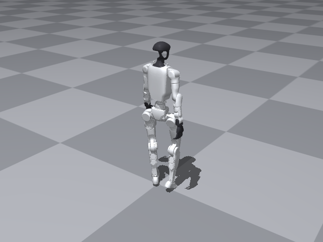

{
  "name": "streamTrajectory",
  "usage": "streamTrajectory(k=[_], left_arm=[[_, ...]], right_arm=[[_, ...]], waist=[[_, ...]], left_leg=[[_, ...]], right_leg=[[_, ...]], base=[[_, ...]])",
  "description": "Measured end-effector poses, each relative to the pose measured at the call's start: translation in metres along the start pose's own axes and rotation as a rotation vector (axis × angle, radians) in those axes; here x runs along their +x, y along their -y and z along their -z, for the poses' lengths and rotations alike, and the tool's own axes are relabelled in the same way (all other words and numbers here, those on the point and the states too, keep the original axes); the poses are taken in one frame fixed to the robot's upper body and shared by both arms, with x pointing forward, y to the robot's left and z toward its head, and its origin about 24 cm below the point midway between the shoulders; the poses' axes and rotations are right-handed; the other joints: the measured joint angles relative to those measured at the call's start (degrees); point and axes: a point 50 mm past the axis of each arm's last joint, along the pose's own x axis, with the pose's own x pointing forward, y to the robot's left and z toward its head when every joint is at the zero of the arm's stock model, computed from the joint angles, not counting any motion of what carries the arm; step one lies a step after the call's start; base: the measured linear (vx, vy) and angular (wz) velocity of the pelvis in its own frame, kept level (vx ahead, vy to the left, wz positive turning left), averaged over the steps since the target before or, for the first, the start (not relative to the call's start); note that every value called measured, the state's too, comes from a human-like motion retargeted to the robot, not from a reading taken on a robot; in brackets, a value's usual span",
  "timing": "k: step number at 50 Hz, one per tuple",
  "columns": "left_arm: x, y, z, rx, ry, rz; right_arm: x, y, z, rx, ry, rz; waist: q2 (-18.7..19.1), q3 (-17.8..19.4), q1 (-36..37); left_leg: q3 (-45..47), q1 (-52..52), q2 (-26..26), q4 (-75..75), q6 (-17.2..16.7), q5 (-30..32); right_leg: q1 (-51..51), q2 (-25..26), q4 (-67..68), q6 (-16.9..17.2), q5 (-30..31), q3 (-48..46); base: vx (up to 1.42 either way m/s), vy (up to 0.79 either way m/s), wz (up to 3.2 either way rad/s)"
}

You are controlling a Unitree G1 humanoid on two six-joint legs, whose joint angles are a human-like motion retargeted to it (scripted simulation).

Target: In place motions

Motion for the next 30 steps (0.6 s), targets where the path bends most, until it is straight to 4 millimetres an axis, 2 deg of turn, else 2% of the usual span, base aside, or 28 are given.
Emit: streamTrajectory(k=[2,4,7,10,13,18,25,30], left_arm=[[-0.002,-0.002,0.011,-0.012,-0.028,-0.005],[-0.005,-0.005,0.025,-0.014,-0.063,-0.008],[-0.011,-0.007,0.047,-0.006,-0.123,-0.011],[-0.017,-0.006,0.066,-0.021,-0.170,-0.016],[-0.025,-0.009,0.088,-0.051,-0.227,-0.022],[-0.039,-0.009,0.120,-0.085,-0.345,-0.047],[-0.063,-0.012,0.162,-0.123,-0.470,-0.071],[-0.077,-0.016,0.181,-0.160,-0.508,-0.088]], right_arm=[[0.002,-0.003,-0.009,-0.023,0.025,-0.015],[0.003,-0.007,-0.015,-0.040,0.036,-0.031],[0.004,-0.012,-0.022,-0.045,0.053,-0.047],[0.005,-0.015,-0.035,-0.050,0.097,-0.049],[0.006,-0.016,-0.048,-0.078,0.124,-0.054],[0.005,-0.013,-0.069,-0.108,0.175,-0.048],[0.006,-0.014,-0.066,-0.112,0.144,-0.034],[0.006,-0.027,-0.086,-0.142,0.192,-0.067]], waist=[[-0.76,-0.30,0.56],[-0.93,-0.74,1.84],[-0.44,-1.67,4.41],[0.51,-2.17,6.00],[0.81,-2.59,4.97],[1.05,-1.75,2.59],[1.72,-2.89,3.87],[1.66,-2.44,4.02]], left_leg=[[0.83,0.60,-0.98,0.02,-0.31,-0.32],[1.82,1.28,-1.20,-0.14,-0.74,-0.57],[3.18,1.62,-0.65,-0.23,-1.37,-0.83],[4.18,1.01,0.77,0.04,-2.08,-1.11],[4.06,0.89,0.96,0.01,-2.47,-1.14],[2.19,1.14,1.09,0.39,-2.88,-0.92],[1.12,1.59,1.66,1.72,-3.78,-1.60],[0.70,1.58,2.32,4.25,-4.31,-2.50]], right_leg=[[2.98,-0.57,-5.22,-1.53,-7.65,-1.76],[4.38,-0.36,-9.25,-3.57,-11.30,-1.44],[5.31,0.39,-13.93,-4.30,-10.48,-0.07],[6.09,0.23,-16.67,-3.67,-9.89,-4.62],[5.15,1.50,-16.38,-5.00,-10.30,-1.23],[6.08,1.37,-15.93,-5.26,-11.39,-2.98],[7.48,1.81,-16.28,-5.82,-12.43,-3.80],[8.53,2.01,-16.24,-6.30,-13.14,-4.09]], base=[[0.04,-0.13,-0.26],[0.10,-0.13,-0.44],[0.07,-0.17,-0.37],[-0.03,-0.16,-0.21],[0.02,-0.16,0.07],[-0.06,-0.07,0.36],[0.06,-0.09,0.18],[-0.02,-0.11,0.11]])
